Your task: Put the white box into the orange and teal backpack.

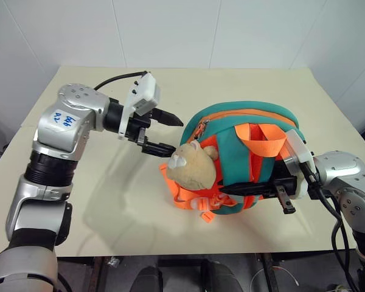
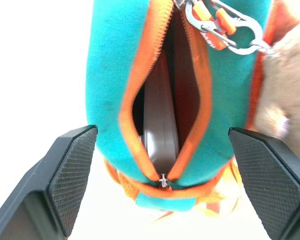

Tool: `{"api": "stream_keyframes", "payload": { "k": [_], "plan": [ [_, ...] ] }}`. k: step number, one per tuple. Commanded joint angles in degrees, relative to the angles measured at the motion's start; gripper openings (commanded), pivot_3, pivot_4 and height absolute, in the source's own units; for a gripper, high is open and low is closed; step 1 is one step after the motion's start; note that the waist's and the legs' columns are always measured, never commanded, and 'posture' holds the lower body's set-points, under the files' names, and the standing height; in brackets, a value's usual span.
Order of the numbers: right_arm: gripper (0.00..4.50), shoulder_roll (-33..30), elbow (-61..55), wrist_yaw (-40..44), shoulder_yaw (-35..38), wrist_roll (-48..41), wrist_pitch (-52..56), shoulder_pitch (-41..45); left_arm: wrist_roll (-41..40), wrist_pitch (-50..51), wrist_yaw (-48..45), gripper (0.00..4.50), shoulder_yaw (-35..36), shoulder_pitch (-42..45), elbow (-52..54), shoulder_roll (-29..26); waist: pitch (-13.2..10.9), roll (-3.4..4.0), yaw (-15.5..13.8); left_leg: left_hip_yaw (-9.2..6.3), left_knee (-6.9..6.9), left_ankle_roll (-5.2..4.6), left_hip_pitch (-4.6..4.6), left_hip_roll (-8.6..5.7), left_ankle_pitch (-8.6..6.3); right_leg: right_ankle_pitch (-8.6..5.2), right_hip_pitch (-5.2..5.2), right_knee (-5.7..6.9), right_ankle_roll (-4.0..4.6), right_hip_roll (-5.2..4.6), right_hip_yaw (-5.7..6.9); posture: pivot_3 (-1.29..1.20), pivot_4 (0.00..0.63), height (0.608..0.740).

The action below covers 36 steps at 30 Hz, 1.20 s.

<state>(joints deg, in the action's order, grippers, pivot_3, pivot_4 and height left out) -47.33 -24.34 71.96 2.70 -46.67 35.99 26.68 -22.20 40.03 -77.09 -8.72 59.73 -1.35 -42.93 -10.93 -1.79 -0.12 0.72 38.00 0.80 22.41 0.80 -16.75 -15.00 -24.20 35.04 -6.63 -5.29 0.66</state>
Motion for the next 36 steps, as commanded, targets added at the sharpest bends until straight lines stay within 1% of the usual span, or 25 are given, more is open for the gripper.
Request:
{"api": "stream_keyframes", "payload": {
  "k": [1,3,6,8,10,12,13,16,20,25,28,36],
  "plan": [
    [0.52,-0.2,-0.9,0.3,1.2,-0.3,-1.3,0.5,-4.4,3.0,0.1,4.48,5.4,-2.2,5.1,-2.6,0.0,0.0,0.0,0.0,-0.01,0.0,0.0,0.0,0.0,0.0,0.0,-0.01,0.0,0.0,0.0,0.0,0.15,0.74],
    [0.52,-0.3,-0.9,0.4,1.4,-0.3,-1.3,0.3,-6.7,5.0,1.0,4.48,7.5,-3.6,7.0,-3.3,0.0,0.0,0.1,0.01,-0.01,-0.01,0.0,0.01,-0.01,0.0,0.0,0.0,0.0,0.0,0.0,0.0,0.15,0.74],
    [0.52,-0.4,-1.2,0.1,1.5,-0.3,-1.2,0.1,-14.8,11.2,5.4,4.48,16.3,-6.5,11.4,-2.6,0.0,0.0,0.2,0.0,0.0,-0.01,-0.01,0.02,-0.01,0.0,0.0,0.03,0.0,0.0,0.0,0.0,0.15,0.74],
    [0.52,-0.4,-1.2,0.1,1.6,-0.3,-1.2,0.1,-17.9,14.1,7.9,4.48,19.0,-8.1,13.9,-2.7,0.0,0.0,0.2,-0.07,0.01,-0.01,-0.01,0.04,-0.01,0.0,0.0,0.04,0.0,0.0,-0.01,0.0,0.15,0.74],
    [0.52,-0.5,-1.1,0.2,1.6,-0.1,-1.3,-0.1,-20.5,17.6,11.7,4.48,21.7,-12.2,20.0,-4.0,0.0,0.0,0.2,-0.11,0.0,-0.01,-0.04,0.03,-0.01,0.0,0.0,0.04,0.0,-0.02,-0.04,0.0,0.15,0.74],
    [0.52,-0.6,-0.8,0.4,1.5,0.0,-1.4,-0.1,-24.1,21.4,17.0,4.48,25.0,-14.3,24.6,-3.3,0.0,0.0,0.2,-0.16,-0.02,-0.01,-0.09,0.02,-0.01,0.0,0.0,0.05,-0.01,-0.04,-0.13,0.0,0.15,0.74],
    [0.52,-0.5,-0.5,0.5,1.3,0.2,-1.4,0.1,-27.0,23.5,20.2,4.48,26.6,-14.4,26.2,-1.9,0.0,-0.01,0.2,-0.19,-0.01,-0.01,-0.08,0.02,-0.01,0.01,0.0,0.05,-0.01,-0.05,-0.15,0.0,0.15,0.74],
    [0.52,0.0,0.8,1.0,0.5,0.6,-1.6,1.5,-33.4,27.5,28.2,4.48,28.3,-16.3,31.3,1.6,0.0,-0.01,0.0,-0.26,0.04,-0.01,-0.11,0.0,-0.01,0.04,0.09,0.03,-0.06,-0.06,-0.13,0.0,0.15,0.74],
    [0.52,0.7,2.6,2.0,-0.6,1.6,-2.1,3.1,-37.2,28.9,36.1,4.48,28.2,-18.6,34.2,4.4,0.0,-0.01,0.2,-0.29,0.05,-0.01,-0.43,-0.04,-0.01,0.05,0.44,-0.19,-0.09,-0.09,-0.15,0.0,0.15,0.74],
    [0.52,1.4,4.3,2.8,-1.5,2.5,-2.9,4.7,-38.9,29.3,41.1,4.48,25.2,-20.5,35.5,4.0,0.0,-0.01,0.2,-0.26,-0.01,0.01,-0.64,-0.02,-0.01,0.02,0.53,-0.19,-0.02,-0.04,-0.17,0.0,0.15,0.74],
    [0.52,1.8,4.8,2.9,-1.8,2.8,-3.2,5.2,-37.9,28.5,42.1,4.48,22.9,-20.7,35.0,3.2,0.0,0.0,0.2,-0.24,-0.01,0.02,-0.64,-0.03,-0.01,0.02,0.54,-0.21,-0.02,-0.04,-0.16,0.0,0.15,0.74],
    [0.52,3.0,4.5,2.2,-2.3,3.7,-3.4,5.0,-37.3,26.7,39.3,4.48,16.7,-19.6,33.4,1.1,0.0,0.0,0.2,-0.15,-0.05,0.04,-0.64,-0.04,-0.02,0.01,0.56,-0.32,-0.01,-0.05,-0.17,0.0,0.15,0.74]
  ]
}}
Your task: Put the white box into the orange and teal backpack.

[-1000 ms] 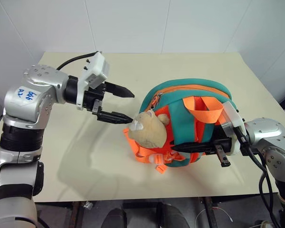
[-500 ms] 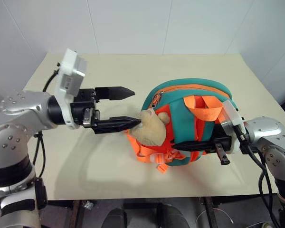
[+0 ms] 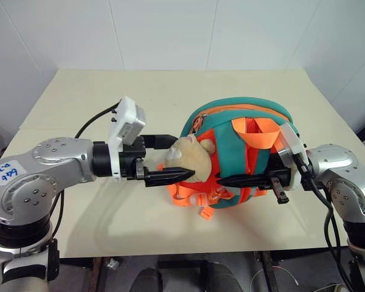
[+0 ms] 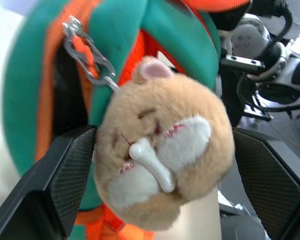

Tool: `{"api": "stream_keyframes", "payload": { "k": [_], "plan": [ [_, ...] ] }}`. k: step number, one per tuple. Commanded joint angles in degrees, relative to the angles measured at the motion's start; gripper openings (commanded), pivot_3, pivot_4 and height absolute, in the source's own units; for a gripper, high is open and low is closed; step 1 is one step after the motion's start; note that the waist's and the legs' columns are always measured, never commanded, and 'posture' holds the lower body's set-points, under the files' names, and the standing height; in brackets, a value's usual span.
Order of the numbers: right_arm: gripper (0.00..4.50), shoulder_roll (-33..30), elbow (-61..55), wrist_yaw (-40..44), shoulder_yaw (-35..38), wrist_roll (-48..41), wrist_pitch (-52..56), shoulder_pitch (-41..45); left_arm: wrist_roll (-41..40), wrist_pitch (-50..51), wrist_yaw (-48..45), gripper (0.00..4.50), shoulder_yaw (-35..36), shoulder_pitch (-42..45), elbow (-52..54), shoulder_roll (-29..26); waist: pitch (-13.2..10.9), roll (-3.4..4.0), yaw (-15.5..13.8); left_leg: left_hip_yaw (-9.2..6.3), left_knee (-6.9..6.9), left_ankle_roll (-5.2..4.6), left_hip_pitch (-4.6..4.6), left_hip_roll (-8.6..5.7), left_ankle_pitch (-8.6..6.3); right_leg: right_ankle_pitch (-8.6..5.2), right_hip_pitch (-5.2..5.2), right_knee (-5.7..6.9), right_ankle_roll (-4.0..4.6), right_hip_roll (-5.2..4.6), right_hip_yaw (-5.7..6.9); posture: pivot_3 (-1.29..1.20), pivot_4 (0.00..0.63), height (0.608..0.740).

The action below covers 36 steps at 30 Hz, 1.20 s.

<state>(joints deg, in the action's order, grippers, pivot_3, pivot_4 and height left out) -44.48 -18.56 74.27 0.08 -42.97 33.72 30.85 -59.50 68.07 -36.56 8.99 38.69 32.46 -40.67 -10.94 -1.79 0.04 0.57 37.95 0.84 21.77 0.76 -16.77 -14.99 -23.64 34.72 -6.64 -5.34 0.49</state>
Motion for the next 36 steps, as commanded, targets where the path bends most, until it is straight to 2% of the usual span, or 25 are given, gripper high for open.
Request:
{"api": "stream_keyframes", "payload": {
  "k": [1,5,6,15,19,23,28,32,36],
  "plan": [
    [0.52,0.3,-1.4,-0.2,0.3,0.1,-1.1,0.8,0.5,-1.8,-1.4,4.48,-1.5,1.6,-0.6,-1.3,0.0,0.0,0.0,-0.01,0.0,0.0,0.0,0.0,0.0,0.0,0.0,0.0,0.0,0.0,0.0,0.0,0.15,0.74],
    [0.52,0.6,-1.5,-0.8,0.3,0.4,-1.2,0.8,3.5,-4.7,-2.0,4.48,-3.8,2.2,-2.1,-1.0,0.0,0.0,0.0,0.01,-0.01,0.0,0.0,0.0,0.0,-0.01,0.0,-0.01,0.02,0.01,0.02,0.0,0.15,0.74],
    [0.52,0.8,-1.5,-0.9,0.2,0.5,-1.2,0.9,4.3,-5.7,-1.9,4.09,-4.3,2.5,-2.6,-0.5,0.0,0.0,0.0,0.01,-0.01,0.0,0.0,0.0,0.0,-0.01,0.0,-0.01,0.02,0.0,0.01,0.0,0.15,0.74],
    [0.52,1.4,-2.0,-1.7,0.1,0.8,-1.1,0.9,6.6,-8.0,-2.2,1.61,-7.5,4.9,-4.5,1.9,0.0,0.0,0.0,0.01,-0.03,-0.01,0.01,0.0,0.0,-0.01,0.02,-0.09,0.02,-0.01,0.02,0.0,0.15,0.74],
    [0.52,1.4,-2.2,-1.8,0.3,0.9,-1.1,0.7,6.8,-8.1,-2.3,0.89,-8.1,5.5,-4.7,2.4,0.0,0.0,0.0,0.0,-0.05,-0.01,0.01,0.01,-0.01,-0.01,0.02,-0.09,0.02,0.0,0.03,0.0,0.15,0.74],
    [0.52,1.3,-2.4,-2.0,0.6,1.0,-1.1,0.5,6.3,-7.6,-2.9,0.81,-7.5,6.2,-4.7,1.6,0.0,0.0,0.0,-0.01,-0.05,-0.01,0.01,0.0,-0.01,-0.01,0.02,-0.09,0.02,-0.02,0.03,0.0,0.15,0.74],
    [0.52,0.8,-2.7,-1.9,1.0,0.9,-1.3,-0.2,4.4,-8.5,-6.2,0.81,-3.1,8.2,-5.9,-1.9,0.0,0.02,0.1,-0.01,-0.09,-0.01,0.01,0.02,-0.01,-0.01,0.0,-0.13,0.02,0.0,0.03,0.0,0.15,0.74],
    [0.52,0.2,-2.9,-1.6,1.4,1.0,-1.4,-1.1,6.9,-10.8,-11.6,0.81,-0.8,9.2,-9.6,-8.1,0.0,0.05,0.1,0.03,-0.17,-0.01,0.01,0.03,-0.01,-0.04,-0.02,-0.16,0.06,0.03,0.09,0.0,0.15,0.74],
    [0.52,-0.2,-3.1,-1.5,1.8,1.0,-1.4,-1.9,11.5,-14.3,-16.4,0.81,-1.4,8.9,-14.4,-14.4,0.0,0.07,0.1,0.07,-0.29,-0.01,0.01,0.03,-0.01,-0.06,-0.03,-0.23,0.1,0.02,0.15,0.0,0.15,0.74]
  ]
}}
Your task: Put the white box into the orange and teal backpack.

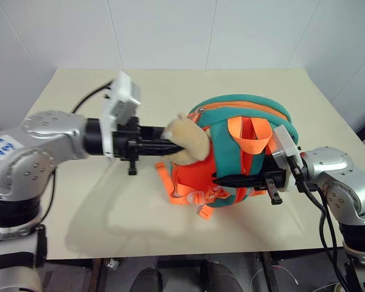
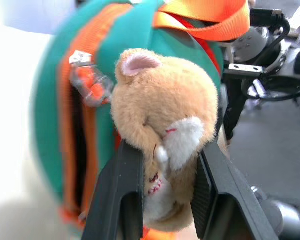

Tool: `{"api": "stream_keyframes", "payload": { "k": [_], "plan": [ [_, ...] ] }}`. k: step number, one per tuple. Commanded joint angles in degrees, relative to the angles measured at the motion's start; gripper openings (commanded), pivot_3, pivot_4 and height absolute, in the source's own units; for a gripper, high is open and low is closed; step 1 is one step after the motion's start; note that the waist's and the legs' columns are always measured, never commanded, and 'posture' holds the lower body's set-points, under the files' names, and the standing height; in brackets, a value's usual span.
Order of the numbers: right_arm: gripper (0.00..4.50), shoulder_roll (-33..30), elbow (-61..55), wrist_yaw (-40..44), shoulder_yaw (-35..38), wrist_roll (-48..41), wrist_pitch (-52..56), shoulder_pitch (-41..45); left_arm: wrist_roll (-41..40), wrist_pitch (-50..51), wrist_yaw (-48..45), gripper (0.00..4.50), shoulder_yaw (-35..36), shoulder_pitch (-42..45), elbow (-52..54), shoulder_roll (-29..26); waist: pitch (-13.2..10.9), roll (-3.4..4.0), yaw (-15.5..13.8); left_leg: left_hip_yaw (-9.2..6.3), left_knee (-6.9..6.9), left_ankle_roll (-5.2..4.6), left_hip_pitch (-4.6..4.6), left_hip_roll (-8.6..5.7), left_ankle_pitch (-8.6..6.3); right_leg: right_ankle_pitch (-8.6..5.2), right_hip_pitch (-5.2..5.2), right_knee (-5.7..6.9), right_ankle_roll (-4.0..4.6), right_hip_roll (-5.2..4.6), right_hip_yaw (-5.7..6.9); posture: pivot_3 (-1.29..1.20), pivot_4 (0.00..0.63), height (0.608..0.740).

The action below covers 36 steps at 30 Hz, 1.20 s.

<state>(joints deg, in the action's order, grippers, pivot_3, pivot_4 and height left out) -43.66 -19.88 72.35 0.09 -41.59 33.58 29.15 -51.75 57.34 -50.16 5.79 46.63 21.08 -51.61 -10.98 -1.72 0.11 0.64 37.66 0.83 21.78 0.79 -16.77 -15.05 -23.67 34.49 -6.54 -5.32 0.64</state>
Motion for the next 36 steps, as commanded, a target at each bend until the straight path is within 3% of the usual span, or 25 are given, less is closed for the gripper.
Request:
{"api": "stream_keyframes", "payload": {
  "k": [1,7,14,36],
  "plan": [
    [0.52,-1.1,-1.9,0.4,1.8,-0.4,-1.4,-0.5,5.1,-4.9,-4.2,0.81,1.4,0.7,-4.1,-4.9,0.0,0.0,0.0,0.02,-0.02,0.0,0.01,0.0,0.0,0.0,0.0,-0.02,0.01,0.0,0.03,0.0,0.15,0.74],
    [0.52,-1.6,-1.7,0.4,2.0,-0.3,-1.3,-1.4,11.3,-10.4,-11.3,0.81,-1.0,0.6,-11.2,-10.3,0.0,0.01,0.0,0.11,-0.19,0.0,0.0,0.01,0.0,-0.02,-0.01,-0.11,0.04,0.0,0.07,0.0,0.15,0.74],
    [0.52,-1.8,-1.5,0.1,2.0,-0.1,-1.7,-2.9,21.2,-19.9,-24.5,0.81,-9.2,3.1,-22.7,-14.6,0.0,0.03,0.0,0.17,-0.36,0.0,0.0,0.08,0.0,-0.07,-0.08,-0.05,0.11,0.1,0.1,0.0,0.15,0.74],
    [0.52,-2.0,-3.0,-1.7,2.5,-0.7,-1.7,-4.5,40.6,-35.7,-39.6,0.81,-23.6,10.7,-44.8,-5.9,0.0,0.03,0.0,0.16,-0.26,-0.01,0.0,0.14,0.0,-0.07,-0.1,0.24,0.09,0.17,0.08,0.0,0.15,0.74]
  ]
}}
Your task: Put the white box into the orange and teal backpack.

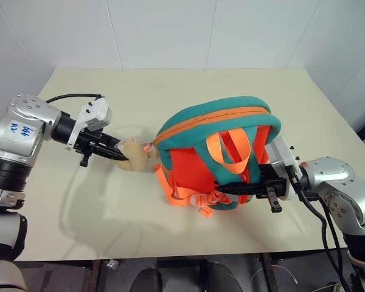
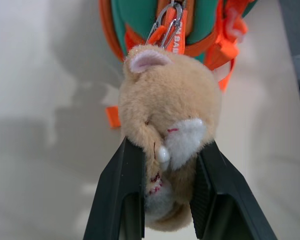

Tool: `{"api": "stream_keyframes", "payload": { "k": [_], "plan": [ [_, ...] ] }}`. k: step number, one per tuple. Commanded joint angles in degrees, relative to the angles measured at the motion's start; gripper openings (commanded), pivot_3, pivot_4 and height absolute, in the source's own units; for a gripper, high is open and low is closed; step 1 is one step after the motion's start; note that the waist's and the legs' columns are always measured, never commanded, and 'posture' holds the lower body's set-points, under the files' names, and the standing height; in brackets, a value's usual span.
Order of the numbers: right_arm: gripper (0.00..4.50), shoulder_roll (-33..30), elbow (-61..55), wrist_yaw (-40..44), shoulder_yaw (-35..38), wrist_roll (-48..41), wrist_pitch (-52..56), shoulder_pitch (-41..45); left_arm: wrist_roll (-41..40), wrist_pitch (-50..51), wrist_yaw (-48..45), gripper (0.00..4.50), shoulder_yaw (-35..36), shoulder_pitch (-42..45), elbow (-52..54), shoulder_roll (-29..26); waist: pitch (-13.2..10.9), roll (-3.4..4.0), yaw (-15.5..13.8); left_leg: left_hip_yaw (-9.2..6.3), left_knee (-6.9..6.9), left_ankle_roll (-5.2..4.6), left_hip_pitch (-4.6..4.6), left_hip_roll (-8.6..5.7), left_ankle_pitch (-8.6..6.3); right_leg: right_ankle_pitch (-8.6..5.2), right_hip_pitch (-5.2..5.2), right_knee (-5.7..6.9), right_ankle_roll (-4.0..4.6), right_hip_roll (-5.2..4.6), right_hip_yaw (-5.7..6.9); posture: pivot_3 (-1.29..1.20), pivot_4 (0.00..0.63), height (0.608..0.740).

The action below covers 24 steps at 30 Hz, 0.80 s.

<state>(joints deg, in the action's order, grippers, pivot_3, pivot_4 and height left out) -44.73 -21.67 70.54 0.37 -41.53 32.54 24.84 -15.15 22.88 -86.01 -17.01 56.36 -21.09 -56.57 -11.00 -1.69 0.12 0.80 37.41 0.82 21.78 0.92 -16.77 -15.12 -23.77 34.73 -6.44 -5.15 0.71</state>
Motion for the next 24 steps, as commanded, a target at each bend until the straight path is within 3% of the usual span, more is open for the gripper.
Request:
{"api": "stream_keyframes", "payload": {
  "k": [1,24],
  "plan": [
    [0.52,-1.0,-1.2,0.1,2.2,-0.8,-0.6,-0.1,4.8,-2.1,-4.0,0.81,-1.4,1.2,-3.4,-0.8,0.0,0.0,0.0,0.0,0.0,0.0,0.0,0.01,0.0,0.0,0.0,0.01,0.0,0.01,0.0,0.0,0.15,0.74],
    [0.52,-0.1,0.3,0.5,0.4,0.4,-0.8,1.5,9.3,-10.6,-6.5,0.81,-15.7,4.1,-7.8,7.8,0.0,0.0,-0.1,-0.04,0.15,-0.01,0.02,0.0,0.0,0.01,0.02,0.08,-0.02,0.0,0.0,0.0,0.15,0.74]
  ]
}}
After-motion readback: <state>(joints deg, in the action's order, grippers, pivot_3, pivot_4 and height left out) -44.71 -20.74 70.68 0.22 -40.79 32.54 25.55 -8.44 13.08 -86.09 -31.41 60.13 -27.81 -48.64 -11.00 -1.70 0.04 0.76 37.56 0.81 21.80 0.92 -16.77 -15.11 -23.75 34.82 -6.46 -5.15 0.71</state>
